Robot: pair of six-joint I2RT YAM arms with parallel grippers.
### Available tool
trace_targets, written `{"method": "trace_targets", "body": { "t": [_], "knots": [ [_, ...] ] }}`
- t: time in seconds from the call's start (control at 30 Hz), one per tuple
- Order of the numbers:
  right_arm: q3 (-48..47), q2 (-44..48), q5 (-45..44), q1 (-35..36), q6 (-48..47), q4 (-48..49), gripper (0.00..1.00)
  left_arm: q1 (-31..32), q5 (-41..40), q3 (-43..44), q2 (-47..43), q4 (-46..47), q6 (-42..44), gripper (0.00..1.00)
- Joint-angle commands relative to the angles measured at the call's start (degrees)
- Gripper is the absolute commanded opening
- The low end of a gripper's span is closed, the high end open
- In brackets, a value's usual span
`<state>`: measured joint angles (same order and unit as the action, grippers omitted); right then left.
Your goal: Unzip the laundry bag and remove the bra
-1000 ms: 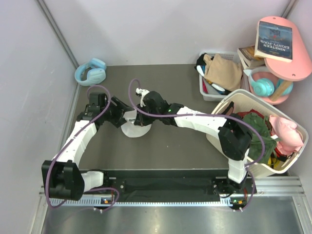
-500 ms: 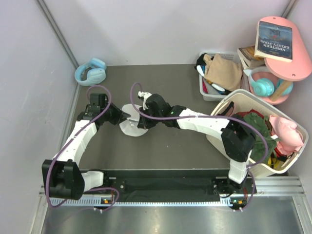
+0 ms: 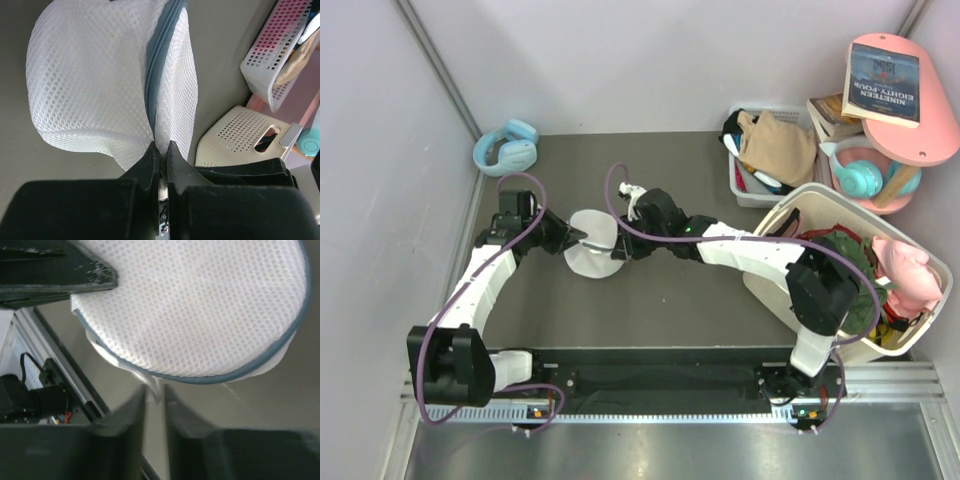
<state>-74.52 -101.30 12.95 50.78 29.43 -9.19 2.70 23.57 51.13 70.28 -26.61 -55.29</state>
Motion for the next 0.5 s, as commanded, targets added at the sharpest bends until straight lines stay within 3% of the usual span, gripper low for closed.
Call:
{"method": "trace_targets", "body": {
  "t": [0.0, 0.07, 0.17, 0.37, 0.47],
  "knots": [
    [0.34, 3.47, 5.07, -0.69, -1.48, 4.88, 0.34, -0.41, 2.35, 0.63, -0.14, 3.41, 1.59, 0.0],
    [1.21, 4.53, 4.46, -0.77, -1.31, 4.97, 0.46, -0.41, 2.62, 0.46, -0.41, 3.67, 1.24, 0.0],
    [2.36, 5.49, 3.13, -1.04, 0.27, 4.97, 0.52, -0.41, 3.06, 0.37, -0.5, 4.2, 0.8, 0.0],
    [4.37, 6.02, 2.96, -1.92, 3.52, 5.58, 0.54, -0.41, 3.32, 0.37, -0.85, 4.29, 0.53, 0.0],
    [9.38, 7.86, 5.41, -4.72, 8.35, 12.86, 0.54, -0.41, 3.41, 0.28, -1.11, 4.2, 0.53, 0.0]
  ]
}}
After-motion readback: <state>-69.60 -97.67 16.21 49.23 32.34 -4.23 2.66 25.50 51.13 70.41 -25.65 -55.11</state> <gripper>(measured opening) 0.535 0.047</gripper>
